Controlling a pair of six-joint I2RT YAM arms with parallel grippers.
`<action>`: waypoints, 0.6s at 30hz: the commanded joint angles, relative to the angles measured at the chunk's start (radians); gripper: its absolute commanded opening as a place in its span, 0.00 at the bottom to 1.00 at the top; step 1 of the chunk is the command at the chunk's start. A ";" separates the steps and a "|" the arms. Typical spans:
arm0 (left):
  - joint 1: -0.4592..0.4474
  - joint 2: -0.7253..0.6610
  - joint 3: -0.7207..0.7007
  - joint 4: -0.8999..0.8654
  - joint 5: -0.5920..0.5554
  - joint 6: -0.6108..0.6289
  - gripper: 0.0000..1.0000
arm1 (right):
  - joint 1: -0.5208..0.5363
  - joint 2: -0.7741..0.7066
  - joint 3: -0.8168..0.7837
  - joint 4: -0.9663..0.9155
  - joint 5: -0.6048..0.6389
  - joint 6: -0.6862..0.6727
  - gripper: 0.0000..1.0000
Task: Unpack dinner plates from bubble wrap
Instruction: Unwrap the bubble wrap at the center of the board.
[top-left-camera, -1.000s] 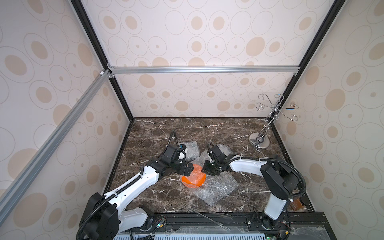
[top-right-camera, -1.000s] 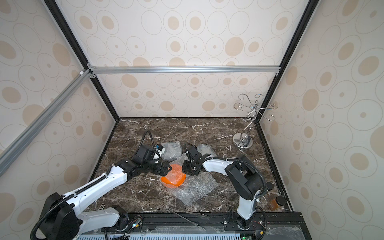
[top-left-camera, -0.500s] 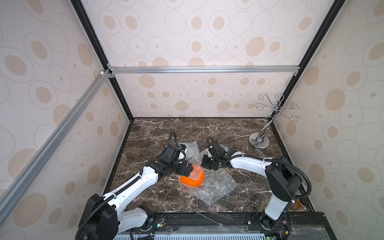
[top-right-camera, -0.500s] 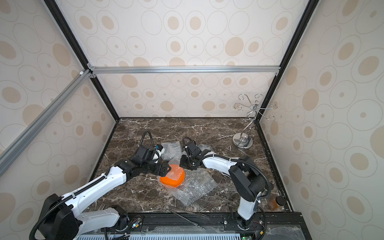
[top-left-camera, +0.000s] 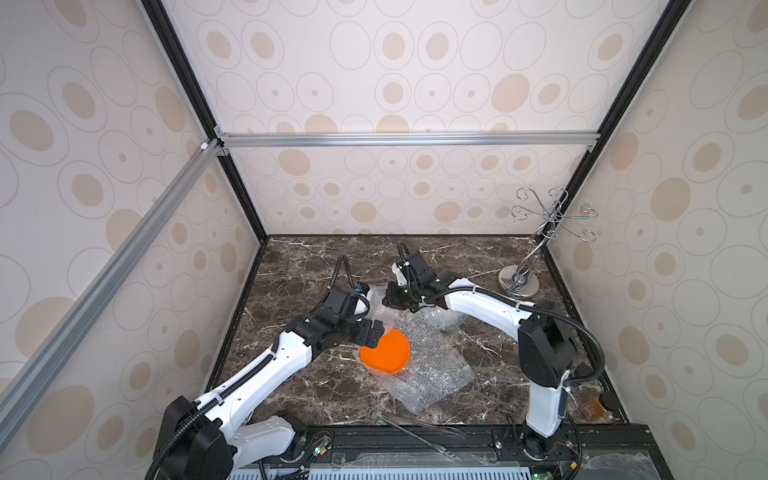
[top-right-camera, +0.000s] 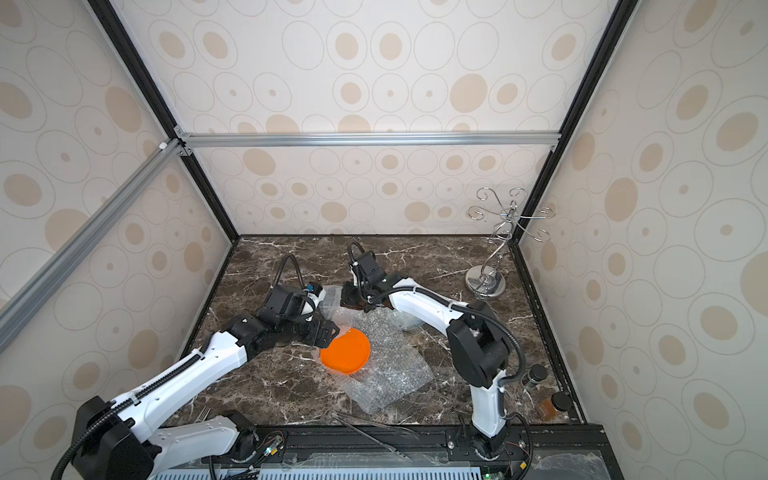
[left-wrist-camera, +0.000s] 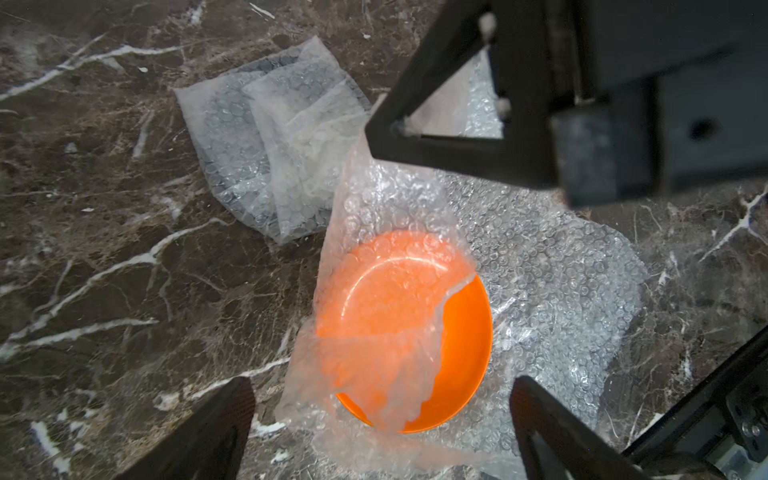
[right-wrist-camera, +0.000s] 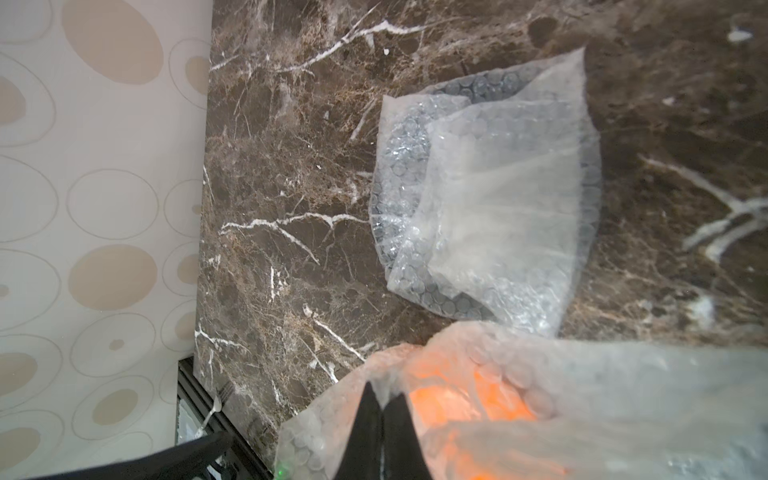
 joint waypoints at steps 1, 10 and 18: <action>-0.001 -0.048 0.024 -0.053 -0.061 -0.027 0.97 | 0.003 0.075 0.108 -0.089 -0.015 -0.069 0.00; -0.002 -0.170 -0.020 -0.081 -0.078 -0.135 0.97 | -0.017 0.257 0.333 -0.165 -0.018 -0.141 0.06; -0.004 -0.244 -0.144 0.080 0.077 -0.325 0.94 | -0.037 0.339 0.451 -0.217 -0.034 -0.177 0.32</action>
